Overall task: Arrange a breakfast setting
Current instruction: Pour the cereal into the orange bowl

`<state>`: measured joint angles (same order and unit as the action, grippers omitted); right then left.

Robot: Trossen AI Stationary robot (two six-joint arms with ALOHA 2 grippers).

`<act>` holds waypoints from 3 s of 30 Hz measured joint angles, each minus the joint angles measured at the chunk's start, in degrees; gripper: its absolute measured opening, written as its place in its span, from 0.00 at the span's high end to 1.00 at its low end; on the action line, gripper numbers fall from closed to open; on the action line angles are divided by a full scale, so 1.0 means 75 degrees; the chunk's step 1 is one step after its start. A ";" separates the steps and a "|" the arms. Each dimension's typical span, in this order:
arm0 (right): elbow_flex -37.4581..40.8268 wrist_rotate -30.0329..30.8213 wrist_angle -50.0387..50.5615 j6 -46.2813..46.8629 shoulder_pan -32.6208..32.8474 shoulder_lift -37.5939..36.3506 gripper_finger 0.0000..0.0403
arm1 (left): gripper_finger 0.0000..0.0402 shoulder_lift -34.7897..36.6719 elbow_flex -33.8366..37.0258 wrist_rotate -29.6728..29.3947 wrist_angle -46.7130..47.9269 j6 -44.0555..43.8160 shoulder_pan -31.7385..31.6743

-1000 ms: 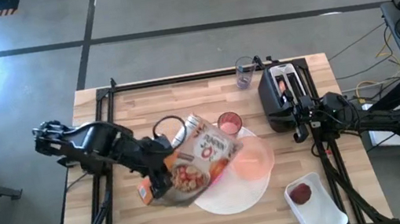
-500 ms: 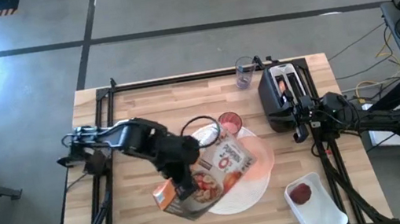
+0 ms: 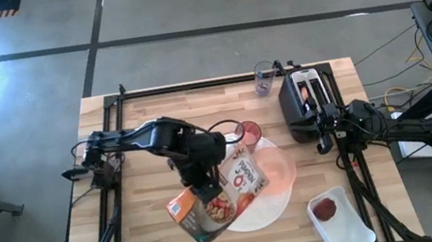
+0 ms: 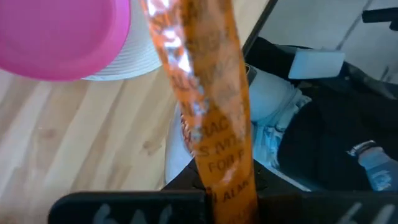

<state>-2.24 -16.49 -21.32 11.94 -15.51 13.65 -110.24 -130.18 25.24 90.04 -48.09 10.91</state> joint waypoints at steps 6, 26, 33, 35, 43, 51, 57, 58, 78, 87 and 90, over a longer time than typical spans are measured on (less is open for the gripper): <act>0.0000 0.0002 0.0000 -0.0002 0.0000 0.0000 0.79 | 1.00 -0.0090 -0.0030 0.0195 -0.0004 -0.0110 -0.0320; 0.0000 0.0001 0.0001 -0.0005 0.0000 0.0000 0.79 | 0.96 -0.0464 -0.0028 0.2135 -0.1098 -0.2574 -0.1187; 0.0000 0.0000 0.0002 -0.0001 0.0000 0.0000 0.79 | 0.96 -0.0641 -0.0025 0.2569 -0.1617 -0.3321 -0.1376; 0.0000 0.0002 0.0001 -0.0001 0.0000 0.0000 0.79 | 0.96 -0.0638 -0.0025 0.2575 -0.1751 -0.3502 -0.1403; 0.0000 0.0001 0.0002 -0.0002 0.0000 0.0000 0.79 | 0.96 -0.0638 -0.0025 0.2587 -0.1943 -0.4428 -0.1444; 0.0000 0.0000 0.0000 -0.0003 0.0000 0.0000 0.79 | 0.96 -0.0635 -0.0025 0.2561 -0.2773 -0.5521 -0.1447; 0.0000 0.0001 0.0002 -0.0005 0.0000 0.0000 0.79 | 0.96 -0.0635 -0.0025 0.2539 -0.3161 -0.6249 -0.1447; 0.0000 -0.0001 0.0002 -0.0004 0.0000 0.0000 0.79 | 0.96 -0.0635 -0.0025 0.2535 -0.3208 -0.6404 -0.1447; 0.0000 0.0002 0.0002 -0.0005 0.0000 0.0000 0.79 | 0.96 -0.0647 -0.0011 0.2933 -0.4066 -0.8133 -0.1447; 0.0000 0.0002 0.0003 -0.0008 0.0000 0.0000 0.79 | 0.96 -0.0650 0.0022 0.3182 -0.4064 -0.8667 -0.1447; 0.0000 0.0002 0.0002 -0.0004 0.0000 0.0000 0.79 | 0.96 -0.0650 0.0022 0.3182 -0.4066 -0.8691 -0.1447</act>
<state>-2.24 -16.48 -21.31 11.91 -15.51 13.65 -115.11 -130.02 49.10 59.55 -113.27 0.06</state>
